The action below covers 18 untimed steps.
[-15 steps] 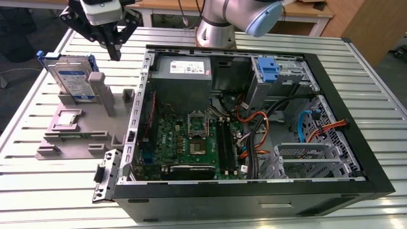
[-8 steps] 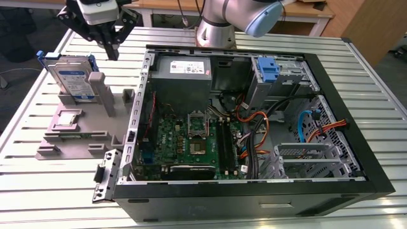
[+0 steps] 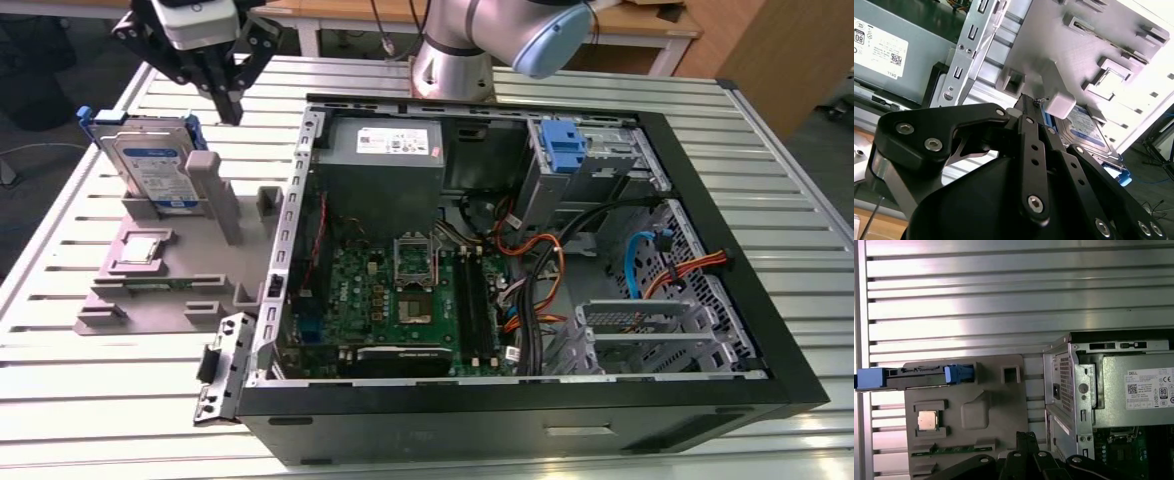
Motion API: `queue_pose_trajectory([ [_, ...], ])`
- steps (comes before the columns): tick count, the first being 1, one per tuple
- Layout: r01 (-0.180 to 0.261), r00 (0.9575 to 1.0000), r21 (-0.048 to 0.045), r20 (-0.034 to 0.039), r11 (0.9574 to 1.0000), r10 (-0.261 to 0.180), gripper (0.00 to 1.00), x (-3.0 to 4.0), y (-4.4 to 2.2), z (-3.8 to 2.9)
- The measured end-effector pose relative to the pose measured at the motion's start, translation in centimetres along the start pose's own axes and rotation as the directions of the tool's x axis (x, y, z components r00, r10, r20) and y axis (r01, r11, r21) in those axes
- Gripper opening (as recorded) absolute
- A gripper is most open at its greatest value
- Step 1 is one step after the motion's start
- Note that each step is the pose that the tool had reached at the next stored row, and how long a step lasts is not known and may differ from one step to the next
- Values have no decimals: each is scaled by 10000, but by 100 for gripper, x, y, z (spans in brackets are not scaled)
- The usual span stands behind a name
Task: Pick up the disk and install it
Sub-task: 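Reach for the disk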
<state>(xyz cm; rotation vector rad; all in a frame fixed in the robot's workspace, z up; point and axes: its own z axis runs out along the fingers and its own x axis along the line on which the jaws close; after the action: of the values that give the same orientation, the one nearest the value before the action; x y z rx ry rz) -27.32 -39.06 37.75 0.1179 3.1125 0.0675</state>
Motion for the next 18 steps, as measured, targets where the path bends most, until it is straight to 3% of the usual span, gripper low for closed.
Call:
queue_pose_trajectory([
  [18,-1,10000,-1,0,10000,1,10,153,90,32],
])
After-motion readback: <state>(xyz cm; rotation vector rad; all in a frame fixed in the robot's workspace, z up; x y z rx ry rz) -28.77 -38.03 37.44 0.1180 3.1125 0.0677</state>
